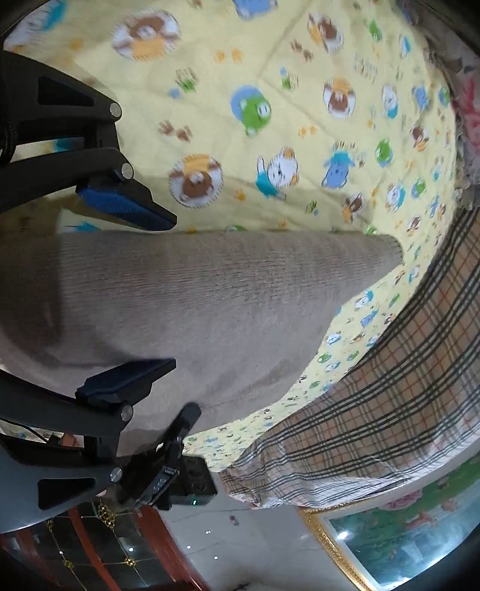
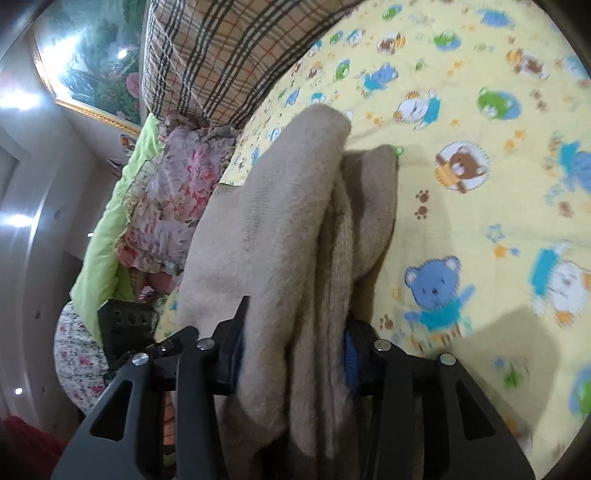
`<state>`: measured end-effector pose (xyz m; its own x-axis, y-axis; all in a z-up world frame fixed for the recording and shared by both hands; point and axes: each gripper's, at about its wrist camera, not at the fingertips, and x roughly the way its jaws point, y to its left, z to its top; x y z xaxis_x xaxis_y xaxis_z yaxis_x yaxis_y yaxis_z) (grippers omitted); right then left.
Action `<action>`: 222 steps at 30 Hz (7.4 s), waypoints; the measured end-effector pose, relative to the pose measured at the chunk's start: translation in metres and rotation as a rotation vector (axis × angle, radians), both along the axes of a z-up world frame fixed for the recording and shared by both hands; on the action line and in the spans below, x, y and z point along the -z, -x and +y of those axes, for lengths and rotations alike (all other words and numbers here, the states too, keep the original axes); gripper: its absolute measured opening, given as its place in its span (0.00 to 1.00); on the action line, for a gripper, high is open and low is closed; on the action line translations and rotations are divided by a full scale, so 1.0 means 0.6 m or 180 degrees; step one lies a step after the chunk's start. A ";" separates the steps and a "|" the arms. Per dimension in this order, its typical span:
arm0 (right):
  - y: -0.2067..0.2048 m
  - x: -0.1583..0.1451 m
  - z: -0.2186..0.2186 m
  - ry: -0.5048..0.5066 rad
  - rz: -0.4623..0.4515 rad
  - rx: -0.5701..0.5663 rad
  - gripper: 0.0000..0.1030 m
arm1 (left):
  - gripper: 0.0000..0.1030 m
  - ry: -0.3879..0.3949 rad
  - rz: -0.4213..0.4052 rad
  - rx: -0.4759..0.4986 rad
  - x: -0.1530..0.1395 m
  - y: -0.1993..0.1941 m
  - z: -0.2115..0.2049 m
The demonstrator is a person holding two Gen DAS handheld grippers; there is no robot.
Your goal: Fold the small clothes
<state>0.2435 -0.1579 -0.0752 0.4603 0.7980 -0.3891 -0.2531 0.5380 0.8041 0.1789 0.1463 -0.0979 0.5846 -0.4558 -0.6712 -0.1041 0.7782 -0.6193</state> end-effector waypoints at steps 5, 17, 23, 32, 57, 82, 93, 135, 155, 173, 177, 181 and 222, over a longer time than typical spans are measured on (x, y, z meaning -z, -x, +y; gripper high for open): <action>0.073 -0.032 -0.039 0.0275 -0.0177 0.0363 0.52 | 0.71 -0.0206 0.0013 -0.0091 -0.029 0.063 0.012; 0.256 -0.033 -0.057 0.0422 -0.0394 0.0680 0.52 | 0.72 -0.1081 0.0109 0.0137 -0.032 0.225 -0.039; 0.260 -0.060 -0.018 0.0791 -0.0638 0.0620 0.52 | 0.72 -0.1658 0.0058 0.0135 -0.026 0.239 -0.087; 0.233 -0.043 0.011 0.0980 -0.0481 0.0504 0.14 | 0.72 -0.1748 0.0075 -0.0324 -0.019 0.219 -0.072; 0.259 -0.014 -0.044 0.1115 -0.0434 0.0864 0.36 | 0.69 -0.1783 0.0145 -0.0320 -0.039 0.246 -0.052; 0.117 -0.040 0.011 0.0712 -0.0318 0.0675 0.12 | 0.71 -0.0889 0.0152 -0.0109 -0.026 0.036 -0.054; 0.249 -0.030 0.001 0.1021 -0.0489 0.0667 0.15 | 0.72 -0.1172 0.0128 -0.0209 -0.045 0.160 -0.065; 0.479 -0.025 0.048 0.1645 -0.1292 0.0876 0.84 | 0.83 -0.2364 -0.0334 -0.0437 -0.088 0.378 -0.141; 0.435 -0.041 0.074 0.1903 -0.1436 0.0837 1.00 | 1.00 -0.2180 -0.0415 -0.0291 -0.076 0.328 -0.140; 0.376 -0.010 0.086 0.1807 -0.1227 0.0897 1.00 | 1.00 -0.2180 -0.0376 -0.0407 -0.064 0.303 -0.144; 0.374 -0.011 0.088 0.1798 -0.1231 0.0881 1.00 | 1.00 -0.2188 -0.0365 -0.0408 -0.064 0.300 -0.144; 0.372 -0.012 0.088 0.1799 -0.1230 0.0889 1.00 | 1.00 -0.2196 -0.0371 -0.0407 -0.064 0.297 -0.142; 0.362 -0.022 0.093 0.1726 -0.1238 0.0841 1.00 | 1.00 -0.2213 -0.0338 -0.0399 -0.068 0.291 -0.149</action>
